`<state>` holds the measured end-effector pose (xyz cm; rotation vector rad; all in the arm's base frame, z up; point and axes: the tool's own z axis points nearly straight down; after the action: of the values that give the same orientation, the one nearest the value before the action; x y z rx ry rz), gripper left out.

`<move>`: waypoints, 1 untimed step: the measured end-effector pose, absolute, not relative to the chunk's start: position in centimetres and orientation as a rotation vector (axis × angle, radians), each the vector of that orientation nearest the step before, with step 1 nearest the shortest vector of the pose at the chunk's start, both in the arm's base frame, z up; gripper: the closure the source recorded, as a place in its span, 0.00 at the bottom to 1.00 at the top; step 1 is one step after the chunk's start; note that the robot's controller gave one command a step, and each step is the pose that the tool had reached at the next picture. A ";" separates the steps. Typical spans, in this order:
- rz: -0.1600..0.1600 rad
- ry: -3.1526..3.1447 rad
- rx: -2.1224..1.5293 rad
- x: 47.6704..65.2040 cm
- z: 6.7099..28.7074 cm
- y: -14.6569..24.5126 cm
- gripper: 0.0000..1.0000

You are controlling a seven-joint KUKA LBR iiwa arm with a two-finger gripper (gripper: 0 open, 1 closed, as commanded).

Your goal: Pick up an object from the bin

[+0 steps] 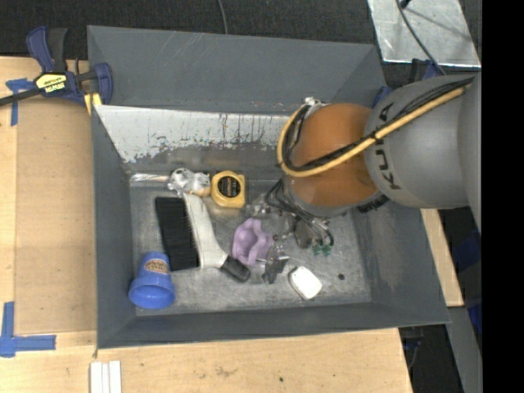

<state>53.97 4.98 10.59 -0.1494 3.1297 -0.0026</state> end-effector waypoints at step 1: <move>0.005 3.135 -0.166 55.9 8.2 7.3 0.00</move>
Offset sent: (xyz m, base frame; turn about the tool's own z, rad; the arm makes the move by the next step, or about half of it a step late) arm -0.0327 -0.0210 -0.0359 0.1494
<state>55.91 7.35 8.15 -0.1658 3.1351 0.0045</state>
